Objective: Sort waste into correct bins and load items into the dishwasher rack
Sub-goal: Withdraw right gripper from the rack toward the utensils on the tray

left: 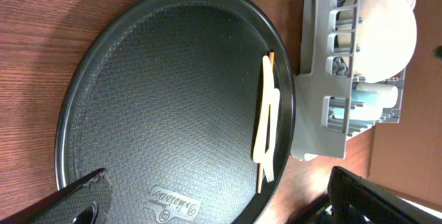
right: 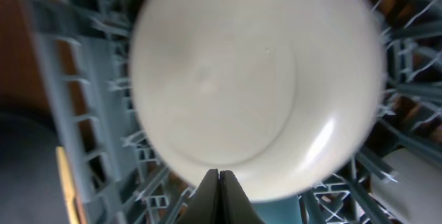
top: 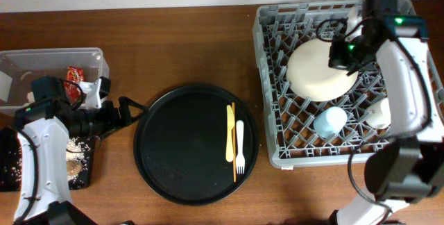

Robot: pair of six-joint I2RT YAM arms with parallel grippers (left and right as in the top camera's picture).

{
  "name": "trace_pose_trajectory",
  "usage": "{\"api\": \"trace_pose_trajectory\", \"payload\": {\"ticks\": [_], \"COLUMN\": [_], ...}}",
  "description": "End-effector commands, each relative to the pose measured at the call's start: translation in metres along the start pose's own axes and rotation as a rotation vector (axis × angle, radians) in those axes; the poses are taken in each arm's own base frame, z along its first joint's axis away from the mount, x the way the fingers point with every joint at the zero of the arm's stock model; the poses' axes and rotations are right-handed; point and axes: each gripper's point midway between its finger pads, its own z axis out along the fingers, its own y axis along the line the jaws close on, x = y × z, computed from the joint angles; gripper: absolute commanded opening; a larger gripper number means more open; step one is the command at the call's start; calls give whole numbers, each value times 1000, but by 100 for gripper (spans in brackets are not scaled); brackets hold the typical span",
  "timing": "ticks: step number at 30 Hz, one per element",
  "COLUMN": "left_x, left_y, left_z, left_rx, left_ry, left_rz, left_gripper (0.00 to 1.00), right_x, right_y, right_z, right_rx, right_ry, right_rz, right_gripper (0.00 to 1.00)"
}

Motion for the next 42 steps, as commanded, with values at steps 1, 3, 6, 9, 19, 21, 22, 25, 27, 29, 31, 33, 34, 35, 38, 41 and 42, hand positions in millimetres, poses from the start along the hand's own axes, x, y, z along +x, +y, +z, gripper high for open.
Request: {"api": "trace_pose_trajectory", "payload": {"ticks": [1, 3, 6, 9, 19, 21, 22, 25, 27, 29, 31, 33, 34, 35, 38, 41, 42], "left_x": [-4, -4, -4, -4, -4, -4, -4, -4, -4, -4, -4, -4, -4, -4, -4, -4, -4], "left_y": [-1, -1, -1, -1, -1, -1, -1, -1, -1, -1, -1, -1, -1, -1, -1, -1, -1], "left_z": [-3, -3, -3, -3, -3, -3, -3, -3, -3, -3, -3, -3, -3, -3, -3, -3, -3], "left_rx": [4, 4, 4, 4, 4, 4, 4, 4, 4, 4, 4, 4, 4, 4, 4, 4, 4], "left_ry": [-10, -10, -10, -10, -10, -10, -10, -10, -10, -10, -10, -10, -10, -10, -10, -10, -10], "left_rz": [4, 4, 4, 4, 4, 4, 4, 4, 4, 5, 4, 4, 4, 4, 4, 4, 4], "left_gripper": [99, 100, 99, 99, 99, 99, 99, 99, 100, 99, 99, 99, 99, 100, 99, 100, 99], "right_x": [9, 11, 11, 14, 26, 26, 27, 15, -2, -11, 0, 24, 36, 46, 85, 115, 127], "right_y": [-15, -24, -32, -33, -46, -46, -46, -35, -3, 25, 59, 82, 95, 108, 166, 195, 200], "right_z": [32, 35, 34, 34, 32, 32, 32, 25, 2, -21, -32, -32, -31, -31, -28, -22, -14], "right_rx": [66, 114, 165, 169, 251, 251, 252, 193, 26, -117, -277, -303, -309, -315, -313, -268, -190], "right_ry": [77, 89, 87, 96, 136, 136, 138, 101, 29, -19, 10, 104, 140, 169, 246, 301, 312], "right_rz": [-2, -2, 30, 34, 91, 91, 90, 78, 16, 6, -11, -50, -97, -126, -296, -328, -316], "right_gripper": [4, 4, 4, 4, 4, 4, 4, 4, 4, 4, 4, 4, 6, 7, 4, 4, 4]}}
